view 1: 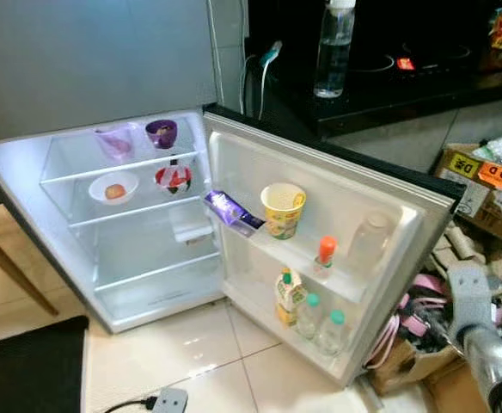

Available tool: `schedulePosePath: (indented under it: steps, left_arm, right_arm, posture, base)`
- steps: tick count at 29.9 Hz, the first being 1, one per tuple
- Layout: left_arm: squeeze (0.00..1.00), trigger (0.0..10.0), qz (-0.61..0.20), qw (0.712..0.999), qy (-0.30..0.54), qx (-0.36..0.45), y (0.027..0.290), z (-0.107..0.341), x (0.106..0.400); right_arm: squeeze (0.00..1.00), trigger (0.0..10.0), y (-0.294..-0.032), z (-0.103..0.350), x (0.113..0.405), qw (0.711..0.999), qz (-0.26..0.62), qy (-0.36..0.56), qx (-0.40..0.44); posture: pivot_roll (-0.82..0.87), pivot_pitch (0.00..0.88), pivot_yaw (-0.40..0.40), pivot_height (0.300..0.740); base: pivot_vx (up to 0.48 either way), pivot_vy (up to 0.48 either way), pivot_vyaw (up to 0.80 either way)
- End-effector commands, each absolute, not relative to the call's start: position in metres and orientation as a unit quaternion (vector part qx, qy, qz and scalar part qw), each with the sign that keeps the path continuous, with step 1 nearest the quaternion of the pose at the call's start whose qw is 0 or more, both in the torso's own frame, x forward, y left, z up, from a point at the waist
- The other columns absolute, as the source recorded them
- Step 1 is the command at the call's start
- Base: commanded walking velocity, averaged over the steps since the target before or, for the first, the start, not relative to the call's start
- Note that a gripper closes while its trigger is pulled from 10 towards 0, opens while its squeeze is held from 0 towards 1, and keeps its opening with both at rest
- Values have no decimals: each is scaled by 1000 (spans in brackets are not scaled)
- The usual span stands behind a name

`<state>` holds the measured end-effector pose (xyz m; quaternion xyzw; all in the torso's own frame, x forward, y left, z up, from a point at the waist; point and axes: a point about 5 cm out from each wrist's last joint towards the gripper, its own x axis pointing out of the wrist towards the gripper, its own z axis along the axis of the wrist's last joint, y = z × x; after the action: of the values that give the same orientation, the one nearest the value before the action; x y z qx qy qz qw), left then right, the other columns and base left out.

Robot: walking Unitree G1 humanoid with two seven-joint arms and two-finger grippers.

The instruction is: Restocking fridge

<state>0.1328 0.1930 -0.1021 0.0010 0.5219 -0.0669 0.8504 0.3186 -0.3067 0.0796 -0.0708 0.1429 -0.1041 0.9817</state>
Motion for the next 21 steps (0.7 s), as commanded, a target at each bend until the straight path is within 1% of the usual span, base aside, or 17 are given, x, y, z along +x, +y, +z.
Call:
schedulePosePath:
  steps: [1,3,5,8,10,11,14,15,17,19,21]
  left_arm:
    - [0,10000,-62,846,529,-2,196,-103,128]
    - [0,10000,-62,847,528,-4,195,-103,129]
    - [0,10000,-62,847,528,-5,195,-103,129]
    - [0,10000,-62,847,528,-6,195,-103,128]
    - [0,10000,-63,847,528,-7,195,-103,128]
    - [0,10000,-63,847,528,-7,195,-103,128]
    - [0,10000,-63,847,528,-8,195,-103,128]
    - [0,10000,-63,847,528,-8,195,-103,128]
    - [0,10000,-62,847,527,-8,195,-103,128]
    - [0,10000,-62,847,527,-8,195,-103,128]
    - [0,10000,-61,847,527,-8,195,-103,128]
  right_arm:
    - [0,10000,-306,97,328,989,-97,98,-54]
    - [0,10000,-299,119,342,995,-68,55,-47]
    - [0,10000,-296,126,346,997,-58,38,-40]
    - [0,10000,-292,130,349,999,-42,26,-23]
    - [0,10000,-282,131,352,1000,3,21,-16]
    - [0,10000,-282,131,352,1000,3,21,-16]
    - [0,10000,-261,126,352,993,112,25,-15]
    - [0,10000,-261,126,352,993,112,25,-15]
    - [0,10000,-245,123,348,977,211,23,12]
    - [0,10000,-244,123,348,975,220,23,15]
    - [0,10000,-241,122,346,968,247,25,23]
  posture:
    - [-43,0,23,740]
    - [-43,1,22,740]
    - [-43,1,21,740]
    - [-44,2,22,740]
    - [-42,3,22,740]
    - [-42,3,22,740]
    - [-40,3,22,740]
    - [-40,3,22,740]
    - [-40,2,23,740]
    - [-40,2,23,740]
    - [-40,2,23,740]
  base:
    - [0,0,0]
    - [0,0,0]
    - [0,0,0]
    - [0,0,0]
    - [0,0,0]
    - [0,0,0]
    - [0,0,0]
    - [0,0,0]
    - [0,0,0]
    - [0,0,0]
    - [0,0,0]
